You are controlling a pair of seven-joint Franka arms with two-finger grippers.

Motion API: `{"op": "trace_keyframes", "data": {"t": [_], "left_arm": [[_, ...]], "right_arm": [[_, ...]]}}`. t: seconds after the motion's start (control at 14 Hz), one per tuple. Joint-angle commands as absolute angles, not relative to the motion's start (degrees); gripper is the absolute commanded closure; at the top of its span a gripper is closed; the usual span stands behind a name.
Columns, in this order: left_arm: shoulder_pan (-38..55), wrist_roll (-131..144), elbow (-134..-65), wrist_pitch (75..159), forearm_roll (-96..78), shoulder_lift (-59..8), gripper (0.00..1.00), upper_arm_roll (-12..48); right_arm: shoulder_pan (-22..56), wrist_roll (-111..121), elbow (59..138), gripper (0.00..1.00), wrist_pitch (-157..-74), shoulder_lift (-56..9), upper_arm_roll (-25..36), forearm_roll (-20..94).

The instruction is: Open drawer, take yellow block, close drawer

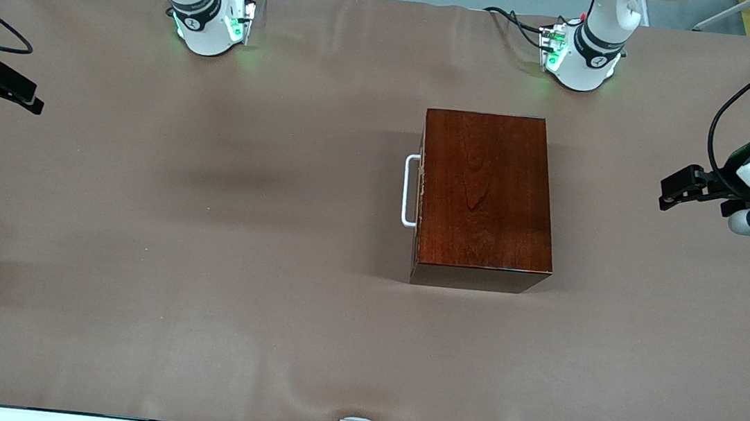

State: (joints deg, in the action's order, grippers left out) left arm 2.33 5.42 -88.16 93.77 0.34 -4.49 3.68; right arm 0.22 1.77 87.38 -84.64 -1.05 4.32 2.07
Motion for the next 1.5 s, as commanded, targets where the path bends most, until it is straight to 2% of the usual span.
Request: {"op": "trace_keyframes", "data": {"t": [0.0,0.78,1.07,1.42], "left_arm": [[2.0,4.3,-88.7,93.9,0.0,-3.2,0.00,4.0],[2.7,5.5,-87.9,94.1,-0.7,-3.8,0.00,4.0],[4.4,8.5,-86.3,94.2,-0.2,-6.5,0.00,5.2],[14.8,13.0,-83.4,93.9,0.1,-8.7,0.00,6.6]], "right_arm": [[-0.5,1.2,86.5,0.00,-83.9,-1.2,3.7,1.7],[-0.5,1.2,86.5,0.00,-83.8,-1.2,3.7,1.8],[-0.4,1.2,86.5,0.00,-83.9,-1.2,3.7,1.8],[-0.5,1.2,86.5,0.00,-83.9,-1.1,3.7,1.8]]}}
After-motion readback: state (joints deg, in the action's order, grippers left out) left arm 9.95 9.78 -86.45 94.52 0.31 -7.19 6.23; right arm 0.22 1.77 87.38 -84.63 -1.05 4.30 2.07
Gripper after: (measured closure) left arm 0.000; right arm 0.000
